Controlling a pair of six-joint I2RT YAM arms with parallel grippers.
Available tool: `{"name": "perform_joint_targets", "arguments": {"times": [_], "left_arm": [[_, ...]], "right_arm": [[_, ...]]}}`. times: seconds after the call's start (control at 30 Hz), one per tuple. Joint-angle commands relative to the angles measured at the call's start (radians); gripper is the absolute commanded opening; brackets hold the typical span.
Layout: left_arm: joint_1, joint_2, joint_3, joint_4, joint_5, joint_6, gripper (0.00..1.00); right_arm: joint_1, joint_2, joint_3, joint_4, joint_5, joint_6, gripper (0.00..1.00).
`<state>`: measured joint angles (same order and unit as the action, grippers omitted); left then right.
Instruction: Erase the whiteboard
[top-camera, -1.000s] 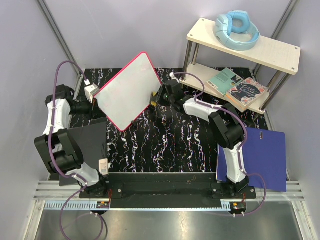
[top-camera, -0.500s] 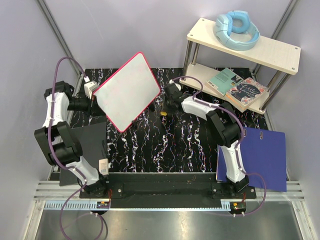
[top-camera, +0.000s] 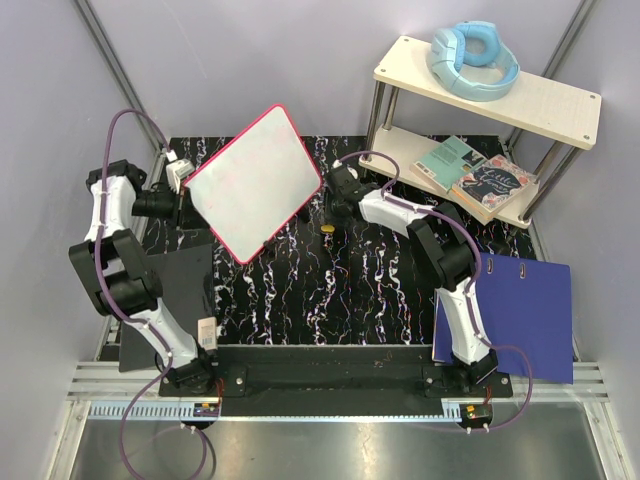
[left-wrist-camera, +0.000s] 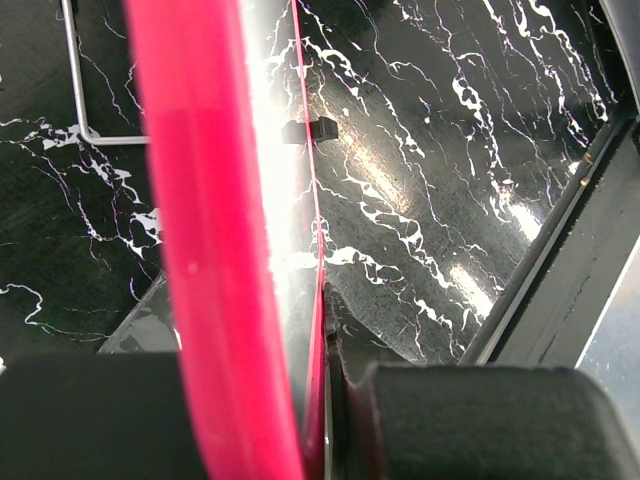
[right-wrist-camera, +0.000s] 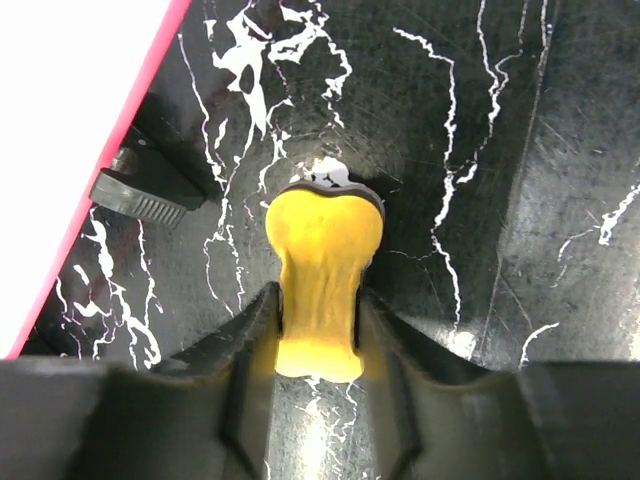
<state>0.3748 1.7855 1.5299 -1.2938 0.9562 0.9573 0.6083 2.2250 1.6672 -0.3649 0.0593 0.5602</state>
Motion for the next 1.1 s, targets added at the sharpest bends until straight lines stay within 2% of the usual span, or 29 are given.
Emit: {"name": "perform_joint_targets", "arguments": {"times": [0.0,0.2,0.3,0.6,0.77,0.97,1.07], "left_arm": [[-0.016,0.083,0.007,-0.134,-0.148,0.103,0.00],[-0.016,0.121,0.009,-0.125,-0.168,0.095,0.00],[-0.013,0.143,0.010,-0.118,-0.177,0.083,0.00],[-0.011,0.196,0.032,-0.104,-0.230,0.073,0.03],[-0.010,0.235,0.041,-0.104,-0.270,0.089,0.08],[-0.010,0.230,0.045,-0.070,-0.278,0.063,0.20],[-0.008,0.230,0.058,-0.070,-0.277,0.051,0.29]], "right_arm": [[-0.002,0.019,0.032,-0.025,-0.027,-0.029,0.52],[-0.002,0.013,0.032,-0.026,-0.032,-0.042,0.76],[-0.002,0.004,0.029,-0.025,-0.026,-0.046,0.80],[-0.002,0.007,0.031,-0.025,-0.042,-0.043,0.81],[-0.002,0.012,0.032,-0.023,-0.045,-0.045,0.81],[-0.002,0.016,0.034,-0.025,-0.052,-0.043,0.81],[-0.002,0.019,0.035,-0.025,-0.056,-0.042,0.81]]}}
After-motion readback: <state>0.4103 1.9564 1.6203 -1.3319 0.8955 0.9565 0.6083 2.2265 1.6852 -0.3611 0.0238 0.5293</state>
